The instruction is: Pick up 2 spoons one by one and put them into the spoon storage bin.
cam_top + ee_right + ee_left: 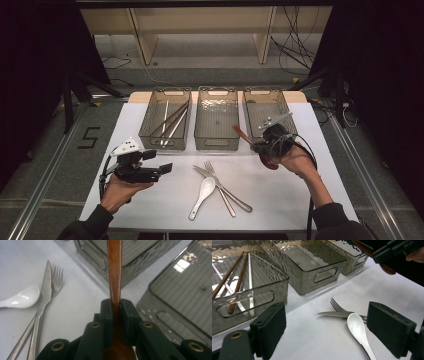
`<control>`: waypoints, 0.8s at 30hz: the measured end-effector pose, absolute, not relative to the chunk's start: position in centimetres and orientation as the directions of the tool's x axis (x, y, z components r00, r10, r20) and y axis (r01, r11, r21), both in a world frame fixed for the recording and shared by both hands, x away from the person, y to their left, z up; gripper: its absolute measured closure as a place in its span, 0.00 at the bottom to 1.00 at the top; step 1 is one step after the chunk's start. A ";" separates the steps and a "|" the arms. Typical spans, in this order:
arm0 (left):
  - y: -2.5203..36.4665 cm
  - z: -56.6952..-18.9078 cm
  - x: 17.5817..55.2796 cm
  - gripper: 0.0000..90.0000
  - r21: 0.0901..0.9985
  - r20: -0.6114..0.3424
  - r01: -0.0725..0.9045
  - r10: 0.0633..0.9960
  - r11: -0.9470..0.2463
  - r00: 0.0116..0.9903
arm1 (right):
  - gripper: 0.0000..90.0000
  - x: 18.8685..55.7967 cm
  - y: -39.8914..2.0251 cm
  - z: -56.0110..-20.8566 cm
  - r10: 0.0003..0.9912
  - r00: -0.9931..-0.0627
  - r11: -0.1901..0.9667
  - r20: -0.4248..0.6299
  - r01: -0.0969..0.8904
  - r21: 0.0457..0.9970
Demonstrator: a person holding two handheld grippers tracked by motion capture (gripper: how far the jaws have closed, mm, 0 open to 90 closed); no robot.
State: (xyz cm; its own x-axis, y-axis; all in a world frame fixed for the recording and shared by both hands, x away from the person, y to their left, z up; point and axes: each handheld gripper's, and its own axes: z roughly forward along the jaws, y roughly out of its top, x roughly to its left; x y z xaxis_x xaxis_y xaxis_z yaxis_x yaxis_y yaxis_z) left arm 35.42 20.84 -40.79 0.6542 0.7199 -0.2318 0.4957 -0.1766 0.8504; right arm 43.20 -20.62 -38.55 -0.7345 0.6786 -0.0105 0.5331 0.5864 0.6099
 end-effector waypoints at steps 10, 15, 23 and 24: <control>20.9 -40.8 35.4 0.17 0.850 -0.231 0.497 0.721 -0.178 0.653 | 0.91 45.0 -19.4 -37.1 0.714 -0.700 0.529 -0.003 0.537 0.657; 20.9 -40.7 35.4 0.17 0.851 -0.231 0.494 0.721 -0.175 0.653 | 0.91 46.3 -18.3 -36.4 0.729 -0.684 0.504 0.004 0.541 0.673; 20.9 -40.7 35.4 0.17 0.851 -0.233 0.496 0.721 -0.174 0.653 | 0.91 48.5 -16.1 -35.3 0.752 -0.659 0.462 0.012 0.540 0.704; 20.9 -40.8 35.4 0.17 0.850 -0.235 0.498 0.721 -0.173 0.652 | 0.91 48.7 -15.9 -35.2 0.756 -0.654 0.457 0.010 0.540 0.707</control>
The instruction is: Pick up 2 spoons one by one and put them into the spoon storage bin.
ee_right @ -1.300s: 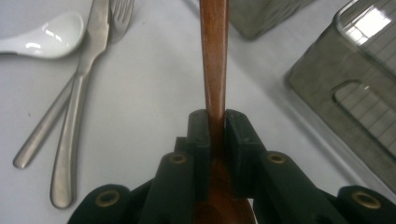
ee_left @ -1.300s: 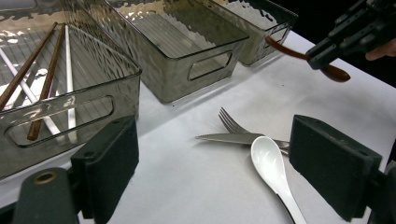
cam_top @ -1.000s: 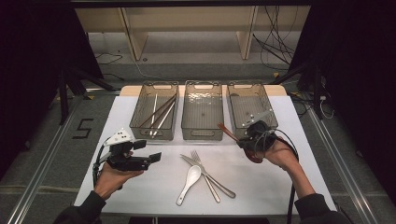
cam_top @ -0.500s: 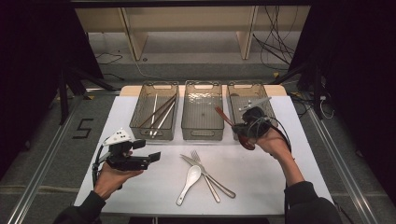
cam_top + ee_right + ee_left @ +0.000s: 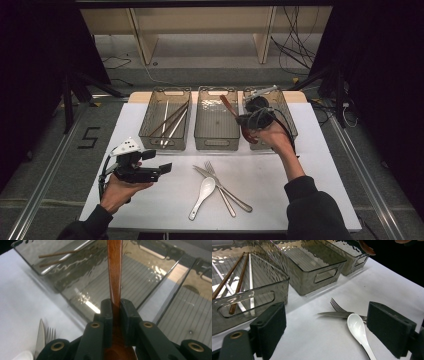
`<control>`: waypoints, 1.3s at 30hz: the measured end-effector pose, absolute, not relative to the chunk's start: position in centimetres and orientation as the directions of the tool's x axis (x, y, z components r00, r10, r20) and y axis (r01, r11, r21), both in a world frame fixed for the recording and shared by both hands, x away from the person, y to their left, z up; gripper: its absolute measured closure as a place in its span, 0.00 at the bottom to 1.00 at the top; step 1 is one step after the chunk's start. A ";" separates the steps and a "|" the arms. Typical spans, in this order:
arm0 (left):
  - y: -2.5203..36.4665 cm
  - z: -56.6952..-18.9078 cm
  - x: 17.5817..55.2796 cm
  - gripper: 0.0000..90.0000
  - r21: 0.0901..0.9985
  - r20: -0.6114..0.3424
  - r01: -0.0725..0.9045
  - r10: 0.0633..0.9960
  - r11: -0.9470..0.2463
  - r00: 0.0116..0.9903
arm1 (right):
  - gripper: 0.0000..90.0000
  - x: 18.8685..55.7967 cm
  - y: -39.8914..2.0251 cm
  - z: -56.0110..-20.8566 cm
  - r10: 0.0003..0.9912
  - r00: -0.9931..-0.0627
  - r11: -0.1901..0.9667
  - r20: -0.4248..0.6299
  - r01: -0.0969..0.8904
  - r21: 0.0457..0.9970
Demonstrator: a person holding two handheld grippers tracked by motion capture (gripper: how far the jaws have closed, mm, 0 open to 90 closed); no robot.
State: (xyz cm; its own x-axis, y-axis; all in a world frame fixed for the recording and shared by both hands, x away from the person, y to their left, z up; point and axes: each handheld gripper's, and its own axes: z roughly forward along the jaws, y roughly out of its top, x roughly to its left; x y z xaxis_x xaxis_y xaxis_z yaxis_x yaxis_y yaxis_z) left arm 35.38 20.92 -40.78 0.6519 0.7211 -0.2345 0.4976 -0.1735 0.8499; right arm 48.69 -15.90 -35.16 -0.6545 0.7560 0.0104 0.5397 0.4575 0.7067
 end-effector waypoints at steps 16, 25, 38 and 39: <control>20.9 -40.8 35.3 0.17 0.850 -0.230 0.495 0.718 -0.181 0.657 | 0.91 51.4 -13.1 -34.8 0.785 -0.620 0.419 0.023 0.557 0.717; 20.9 -40.8 35.3 0.17 0.849 -0.227 0.494 0.718 -0.185 0.658 | 0.91 52.3 -12.1 -35.1 0.798 -0.602 0.405 0.029 0.570 0.715; 20.7 -40.7 35.3 0.17 0.848 -0.228 0.496 0.717 -0.186 0.659 | 0.90 53.4 -11.4 -36.1 0.823 -0.567 0.372 0.045 0.596 0.712; 20.7 -40.7 35.3 0.17 0.849 -0.226 0.494 0.716 -0.188 0.661 | 0.90 53.5 -11.3 -36.2 0.823 -0.565 0.368 0.049 0.597 0.713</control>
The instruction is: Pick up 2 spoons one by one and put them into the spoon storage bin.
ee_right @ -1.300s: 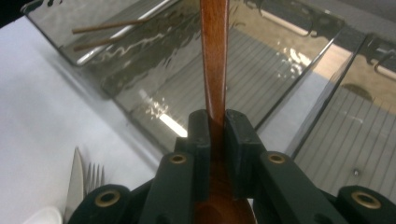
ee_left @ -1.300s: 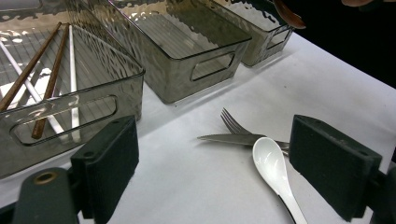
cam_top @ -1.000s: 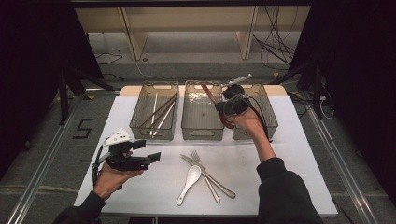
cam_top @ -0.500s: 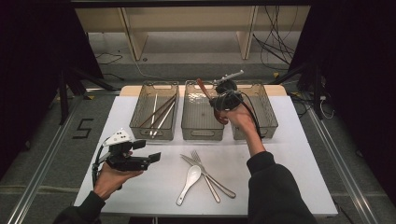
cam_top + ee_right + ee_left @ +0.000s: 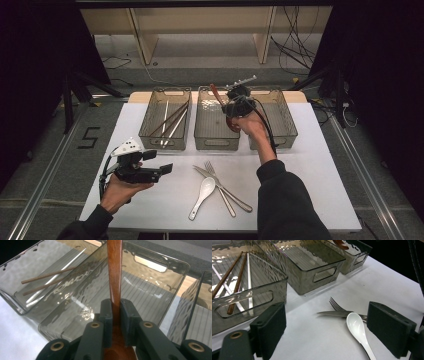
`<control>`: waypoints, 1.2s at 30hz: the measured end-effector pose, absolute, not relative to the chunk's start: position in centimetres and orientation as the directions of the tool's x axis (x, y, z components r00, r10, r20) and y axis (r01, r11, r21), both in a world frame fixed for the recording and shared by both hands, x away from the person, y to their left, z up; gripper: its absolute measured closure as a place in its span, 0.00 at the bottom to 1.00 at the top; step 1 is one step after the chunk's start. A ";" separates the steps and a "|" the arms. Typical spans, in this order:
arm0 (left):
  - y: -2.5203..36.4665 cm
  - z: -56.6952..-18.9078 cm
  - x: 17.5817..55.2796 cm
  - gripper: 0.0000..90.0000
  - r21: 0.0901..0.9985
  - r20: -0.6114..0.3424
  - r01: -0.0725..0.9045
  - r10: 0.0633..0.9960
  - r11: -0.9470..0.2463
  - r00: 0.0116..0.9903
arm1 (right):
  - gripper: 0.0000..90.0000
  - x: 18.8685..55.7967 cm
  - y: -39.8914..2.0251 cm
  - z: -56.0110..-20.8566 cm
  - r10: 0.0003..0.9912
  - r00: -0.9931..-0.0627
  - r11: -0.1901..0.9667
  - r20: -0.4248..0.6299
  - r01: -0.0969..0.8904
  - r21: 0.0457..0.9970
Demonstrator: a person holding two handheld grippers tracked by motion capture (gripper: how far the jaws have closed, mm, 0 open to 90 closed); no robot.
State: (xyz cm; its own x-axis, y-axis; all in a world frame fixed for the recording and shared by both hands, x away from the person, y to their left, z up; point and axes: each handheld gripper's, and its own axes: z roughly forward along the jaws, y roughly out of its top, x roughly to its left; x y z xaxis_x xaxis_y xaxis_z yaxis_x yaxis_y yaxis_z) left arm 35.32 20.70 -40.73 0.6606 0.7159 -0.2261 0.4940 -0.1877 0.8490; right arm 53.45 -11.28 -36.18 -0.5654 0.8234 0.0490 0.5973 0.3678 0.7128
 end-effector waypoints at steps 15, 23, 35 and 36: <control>20.7 -40.8 35.3 0.17 0.847 -0.230 0.498 0.714 -0.188 0.661 | 0.75 54.3 -10.2 -37.4 0.841 -0.536 0.338 0.078 0.632 0.697; 20.5 -40.8 35.3 0.17 0.842 -0.227 0.502 0.715 -0.197 0.661 | 0.58 53.5 -11.5 -36.4 0.833 -0.548 0.351 0.072 0.625 0.697; 19.5 -40.9 35.3 0.17 0.819 -0.231 0.527 0.711 -0.227 0.665 | 0.40 48.4 -15.5 -35.0 0.797 -0.603 0.389 0.033 0.554 0.736; 19.4 -40.9 35.3 0.17 0.815 -0.228 0.529 0.708 -0.237 0.668 | 0.39 48.0 -15.8 -35.1 0.797 -0.603 0.390 0.030 0.552 0.737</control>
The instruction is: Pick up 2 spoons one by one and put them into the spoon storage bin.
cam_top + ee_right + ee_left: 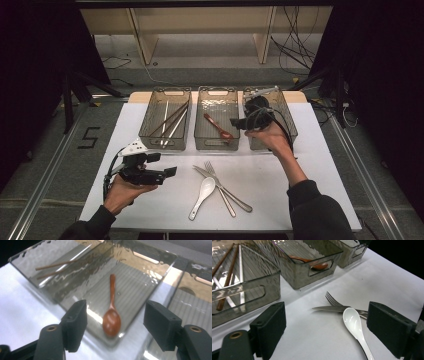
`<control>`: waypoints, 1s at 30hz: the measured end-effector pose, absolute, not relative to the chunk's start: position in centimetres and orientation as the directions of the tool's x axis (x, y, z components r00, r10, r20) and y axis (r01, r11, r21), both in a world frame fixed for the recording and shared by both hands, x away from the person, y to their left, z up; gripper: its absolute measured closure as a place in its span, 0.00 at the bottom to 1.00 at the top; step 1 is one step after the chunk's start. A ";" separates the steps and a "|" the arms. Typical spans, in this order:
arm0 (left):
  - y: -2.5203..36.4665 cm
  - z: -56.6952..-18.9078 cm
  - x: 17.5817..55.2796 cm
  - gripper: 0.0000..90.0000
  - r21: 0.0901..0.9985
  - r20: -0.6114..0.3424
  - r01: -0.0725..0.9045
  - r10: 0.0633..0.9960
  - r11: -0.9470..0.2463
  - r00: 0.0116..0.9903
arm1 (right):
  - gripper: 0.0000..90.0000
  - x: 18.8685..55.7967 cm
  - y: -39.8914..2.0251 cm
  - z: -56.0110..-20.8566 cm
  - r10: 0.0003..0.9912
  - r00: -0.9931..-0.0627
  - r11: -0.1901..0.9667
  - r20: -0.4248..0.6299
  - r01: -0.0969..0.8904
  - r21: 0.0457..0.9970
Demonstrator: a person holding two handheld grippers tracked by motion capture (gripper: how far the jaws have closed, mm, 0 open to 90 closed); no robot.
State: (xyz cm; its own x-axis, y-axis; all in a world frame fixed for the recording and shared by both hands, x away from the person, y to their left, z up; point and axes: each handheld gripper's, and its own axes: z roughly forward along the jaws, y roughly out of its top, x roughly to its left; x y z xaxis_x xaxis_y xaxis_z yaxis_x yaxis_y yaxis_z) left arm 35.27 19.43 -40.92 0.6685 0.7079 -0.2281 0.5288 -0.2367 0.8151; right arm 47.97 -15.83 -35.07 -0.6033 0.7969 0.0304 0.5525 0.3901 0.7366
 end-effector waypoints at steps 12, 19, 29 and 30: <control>16.5 -41.6 34.9 0.17 0.760 -0.235 0.570 0.687 -0.311 0.688 | 0.36 43.3 -20.0 -36.9 0.806 -0.588 0.331 0.072 0.548 0.768; 14.2 -42.4 34.7 0.17 0.703 -0.227 0.595 0.670 -0.389 0.707 | 0.36 40.5 -21.6 -37.9 0.807 -0.582 0.297 0.102 0.549 0.781; 12.0 -43.0 34.5 0.17 0.649 -0.208 0.615 0.673 -0.447 0.710 | 0.35 37.2 -23.0 -38.5 0.808 -0.577 0.272 0.118 0.544 0.794; 11.8 -43.1 34.5 0.17 0.645 -0.207 0.617 0.673 -0.452 0.710 | 0.35 37.0 -23.1 -38.6 0.809 -0.576 0.269 0.121 0.545 0.794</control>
